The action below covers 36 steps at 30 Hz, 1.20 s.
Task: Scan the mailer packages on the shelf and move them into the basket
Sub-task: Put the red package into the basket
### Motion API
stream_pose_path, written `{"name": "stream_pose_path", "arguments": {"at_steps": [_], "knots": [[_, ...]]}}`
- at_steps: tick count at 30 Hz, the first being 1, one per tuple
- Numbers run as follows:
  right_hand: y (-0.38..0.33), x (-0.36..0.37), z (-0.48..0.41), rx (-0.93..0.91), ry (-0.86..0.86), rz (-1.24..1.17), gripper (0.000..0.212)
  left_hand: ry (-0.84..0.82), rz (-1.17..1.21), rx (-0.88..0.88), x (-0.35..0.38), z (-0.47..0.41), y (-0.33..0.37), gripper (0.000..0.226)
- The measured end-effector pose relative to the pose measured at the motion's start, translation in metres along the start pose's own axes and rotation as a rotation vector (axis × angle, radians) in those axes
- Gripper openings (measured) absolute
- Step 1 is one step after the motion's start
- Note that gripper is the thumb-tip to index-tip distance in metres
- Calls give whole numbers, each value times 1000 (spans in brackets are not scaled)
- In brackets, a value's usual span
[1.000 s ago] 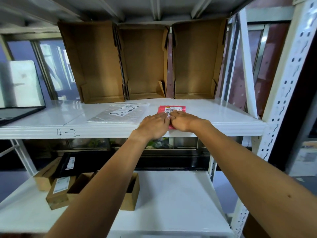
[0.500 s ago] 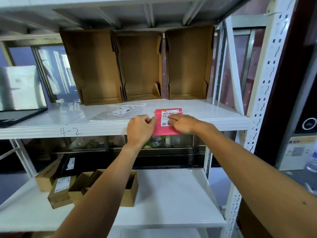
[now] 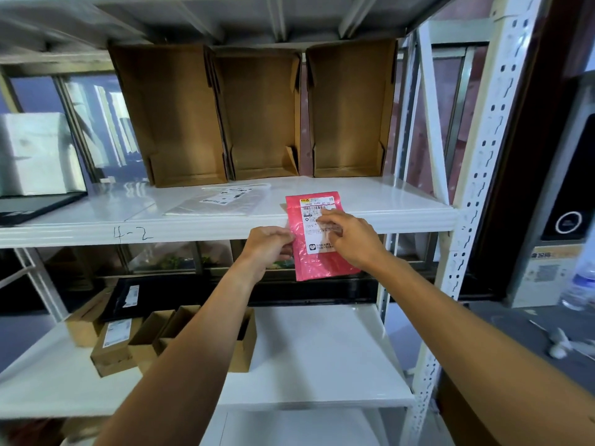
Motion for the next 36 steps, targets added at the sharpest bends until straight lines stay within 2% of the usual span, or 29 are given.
{"name": "stream_pose_path", "arguments": {"at_steps": [4,6,10,18,29,32,36], "knots": [[13,-17,18,88,251,-52,32,-13,48,17,6,3,-8,7],[31,-17,27,187,301,-145,30,-32,53,8,11,3,-19,10],[65,3,40,329,192,-293,29,-53,37,9,18,2,-41,7],[104,45,72,450,13,-421,8,-97,-6,-33,36,11,-84,8],[152,101,129,608,-98,-466,15,-167,-98,-186,69,22,-167,4],[166,122,149,636,-131,-463,27,-202,-131,-226,78,30,-194,7],[193,160,182,718,-185,-434,18,-237,-166,-275,89,40,-235,9]]}}
Point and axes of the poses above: each hand's wrist, its own z-axis away from the middle knuckle, its own x-axis out of the palm, y = z × x, the point moved 9 cm from there along -z, towards the middle knuckle, and after that the axes turned 3 degrees about -y, right-handed, at the moved point
